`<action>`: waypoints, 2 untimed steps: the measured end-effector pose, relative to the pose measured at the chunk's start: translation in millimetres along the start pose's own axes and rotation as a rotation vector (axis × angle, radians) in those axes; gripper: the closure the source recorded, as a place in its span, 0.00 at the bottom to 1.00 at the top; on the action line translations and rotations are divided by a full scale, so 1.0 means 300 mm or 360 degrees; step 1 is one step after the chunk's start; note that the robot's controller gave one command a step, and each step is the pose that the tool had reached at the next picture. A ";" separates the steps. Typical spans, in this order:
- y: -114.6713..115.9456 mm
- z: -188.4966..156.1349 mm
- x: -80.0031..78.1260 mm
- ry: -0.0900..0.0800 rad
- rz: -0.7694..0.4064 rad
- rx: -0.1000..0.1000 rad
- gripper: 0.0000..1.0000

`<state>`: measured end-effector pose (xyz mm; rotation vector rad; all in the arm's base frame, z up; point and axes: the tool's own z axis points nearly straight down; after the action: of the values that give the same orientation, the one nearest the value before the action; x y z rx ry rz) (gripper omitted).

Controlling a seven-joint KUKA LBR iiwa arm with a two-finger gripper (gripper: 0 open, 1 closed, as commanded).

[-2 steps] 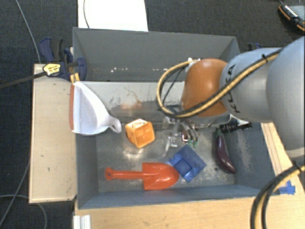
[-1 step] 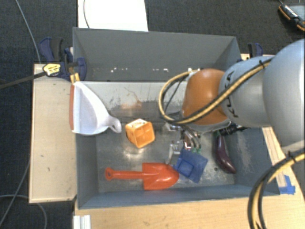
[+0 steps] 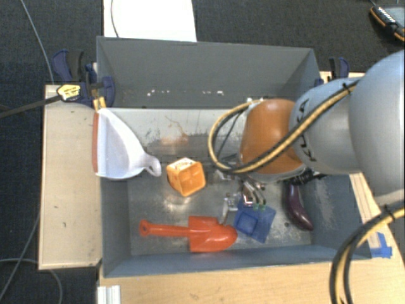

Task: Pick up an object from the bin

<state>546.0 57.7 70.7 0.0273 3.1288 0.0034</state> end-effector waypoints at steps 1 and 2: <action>-0.120 -0.187 0.021 -0.0011 -0.0340 0.0003 0.00; -0.098 -0.144 0.018 -0.0007 -0.0301 0.0000 0.00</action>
Offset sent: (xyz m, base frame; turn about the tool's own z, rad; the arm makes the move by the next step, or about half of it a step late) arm -0.0065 -0.0104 -0.0005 -0.1201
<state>539.5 28.4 113.8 -0.2683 3.1126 0.0017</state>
